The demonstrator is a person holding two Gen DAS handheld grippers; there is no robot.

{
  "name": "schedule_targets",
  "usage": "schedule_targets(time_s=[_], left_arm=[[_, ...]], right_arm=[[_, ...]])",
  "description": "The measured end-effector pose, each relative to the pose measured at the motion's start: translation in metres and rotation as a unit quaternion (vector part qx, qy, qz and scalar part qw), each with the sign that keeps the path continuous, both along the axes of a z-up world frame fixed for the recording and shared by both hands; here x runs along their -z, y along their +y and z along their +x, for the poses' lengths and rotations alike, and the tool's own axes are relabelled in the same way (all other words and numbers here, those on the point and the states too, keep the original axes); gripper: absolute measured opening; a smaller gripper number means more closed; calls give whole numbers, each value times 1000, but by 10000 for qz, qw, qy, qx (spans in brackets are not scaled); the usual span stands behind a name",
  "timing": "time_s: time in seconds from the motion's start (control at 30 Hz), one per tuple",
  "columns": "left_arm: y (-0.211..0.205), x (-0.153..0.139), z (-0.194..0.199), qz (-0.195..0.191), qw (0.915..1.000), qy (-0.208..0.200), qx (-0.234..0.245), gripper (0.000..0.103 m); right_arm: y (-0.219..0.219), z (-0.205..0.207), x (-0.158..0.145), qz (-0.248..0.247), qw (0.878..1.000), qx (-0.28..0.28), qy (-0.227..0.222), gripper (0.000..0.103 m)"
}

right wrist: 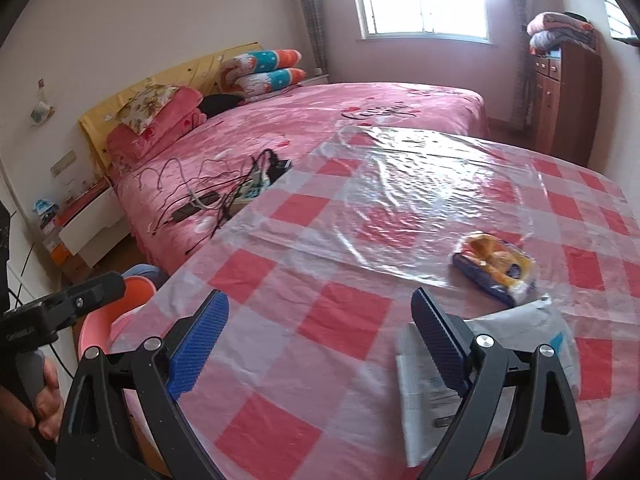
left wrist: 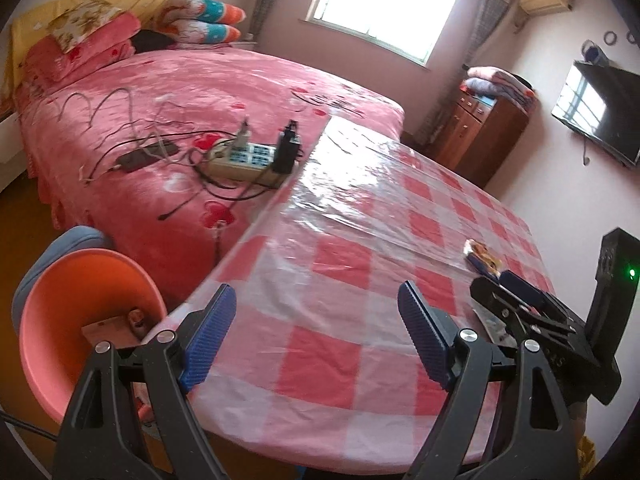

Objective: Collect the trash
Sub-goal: 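Move both tools back over the wet-wipes pack and yellow snack bag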

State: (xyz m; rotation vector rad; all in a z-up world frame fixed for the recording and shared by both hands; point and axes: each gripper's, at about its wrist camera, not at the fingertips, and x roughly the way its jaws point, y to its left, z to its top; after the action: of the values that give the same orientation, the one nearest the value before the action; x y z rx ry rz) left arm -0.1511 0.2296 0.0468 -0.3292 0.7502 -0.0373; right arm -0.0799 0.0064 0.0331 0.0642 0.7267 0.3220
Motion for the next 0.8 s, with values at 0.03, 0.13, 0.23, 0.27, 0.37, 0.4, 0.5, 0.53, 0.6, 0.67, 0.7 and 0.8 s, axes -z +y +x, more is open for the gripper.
schedule_targets(time_s=[0.03,0.13,0.23,0.27,0.37,0.4,0.5,0.53,0.6,0.67,0.7,0.8], left_arm=[[-5,0,1,7,10000,4,50,84],[-19,-1,4,28,9998,14,179,84],[-34,1,7,55,9994,28,354,84],[-37,1,7,58,9992,38,392,84],[-52,2,11,90,9985,76,535,84],[-57,3,12,100,9982,83,592,84],[-70,3,15,131,9971,101,736,84],[-74,4,17,142,9967,110,790,84],[-84,4,18,154,9958,127,889,84],[-92,6,20,163,9949,149,981,84],[-97,6,20,171,9944,166,1034,84],[-112,9,22,182,9925,211,1189,84]], right_arm=[[-4,0,0,8,10000,41,-4,92],[-16,2,-1,10,9999,164,-24,92],[-26,1,0,-6,9996,275,-38,92],[-31,1,0,-2,9995,312,-29,92],[-42,3,2,-8,9991,422,-17,92],[-45,4,2,-4,9990,454,-18,92],[-56,5,2,24,9984,558,-18,92],[-60,6,1,23,9983,590,-24,92],[-67,6,1,14,9978,659,-22,92],[-76,6,2,47,9974,714,9,92],[-80,7,2,73,9972,749,22,92],[-96,8,1,155,9960,877,50,92]])
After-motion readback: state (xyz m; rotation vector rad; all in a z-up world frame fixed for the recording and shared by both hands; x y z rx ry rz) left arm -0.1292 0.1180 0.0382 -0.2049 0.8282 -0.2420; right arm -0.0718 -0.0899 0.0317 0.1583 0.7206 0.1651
